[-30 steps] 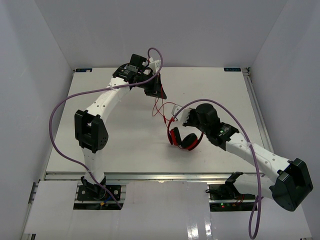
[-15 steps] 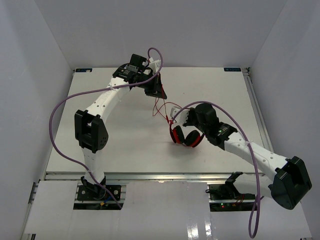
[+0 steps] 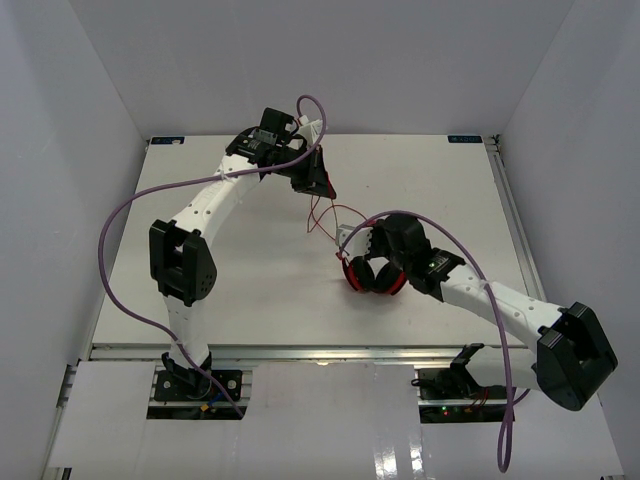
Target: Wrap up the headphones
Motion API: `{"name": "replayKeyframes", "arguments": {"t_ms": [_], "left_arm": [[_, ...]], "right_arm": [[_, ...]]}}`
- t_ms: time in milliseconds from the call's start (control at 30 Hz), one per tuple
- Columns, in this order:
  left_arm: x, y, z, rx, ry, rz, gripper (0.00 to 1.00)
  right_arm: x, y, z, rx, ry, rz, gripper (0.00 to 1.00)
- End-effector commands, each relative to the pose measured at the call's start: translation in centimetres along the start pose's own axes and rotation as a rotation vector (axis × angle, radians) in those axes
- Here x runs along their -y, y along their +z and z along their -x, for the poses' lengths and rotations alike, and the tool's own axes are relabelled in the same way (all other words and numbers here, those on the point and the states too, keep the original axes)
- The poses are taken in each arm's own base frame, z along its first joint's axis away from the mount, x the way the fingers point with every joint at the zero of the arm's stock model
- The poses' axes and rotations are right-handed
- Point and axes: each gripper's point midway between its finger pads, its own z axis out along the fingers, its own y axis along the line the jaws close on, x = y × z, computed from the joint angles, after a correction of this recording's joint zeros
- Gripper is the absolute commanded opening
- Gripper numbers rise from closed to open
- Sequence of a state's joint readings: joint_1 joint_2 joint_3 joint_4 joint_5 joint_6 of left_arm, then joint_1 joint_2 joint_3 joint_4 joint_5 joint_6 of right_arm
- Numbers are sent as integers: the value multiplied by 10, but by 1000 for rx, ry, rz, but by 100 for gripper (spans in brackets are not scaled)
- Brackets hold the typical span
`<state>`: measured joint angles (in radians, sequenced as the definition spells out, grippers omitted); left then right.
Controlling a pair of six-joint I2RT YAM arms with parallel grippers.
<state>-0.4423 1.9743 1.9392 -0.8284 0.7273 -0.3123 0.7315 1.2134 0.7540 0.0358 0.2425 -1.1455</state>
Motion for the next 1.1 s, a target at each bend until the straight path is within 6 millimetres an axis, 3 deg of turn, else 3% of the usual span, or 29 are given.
{"name": "replayKeyframes", "arguments": {"t_ms": [0,167,300,500,733,867,1067], "left_arm": [[45,-32,14,78,85,-78,0],[57,-44,11,94,94,-95,0],[67,-54,11,115,102,-104,0],[101,-71,26,172,104,-201,0],[132,-88,37,224,100,-290,0],[136,-81,26,210,74,-329,0],[154,-49,7,164,27,-380,0]], "right_arm": [[36,1,4,-13,-6,-154,8],[51,2,-3,-20,149,-229,8],[69,1,-21,-32,333,-277,8],[84,1,-57,-97,658,-374,8],[96,0,-80,-68,976,-398,8],[103,1,-84,-27,1151,-386,8],[116,7,-93,-72,1516,-479,8]]}}
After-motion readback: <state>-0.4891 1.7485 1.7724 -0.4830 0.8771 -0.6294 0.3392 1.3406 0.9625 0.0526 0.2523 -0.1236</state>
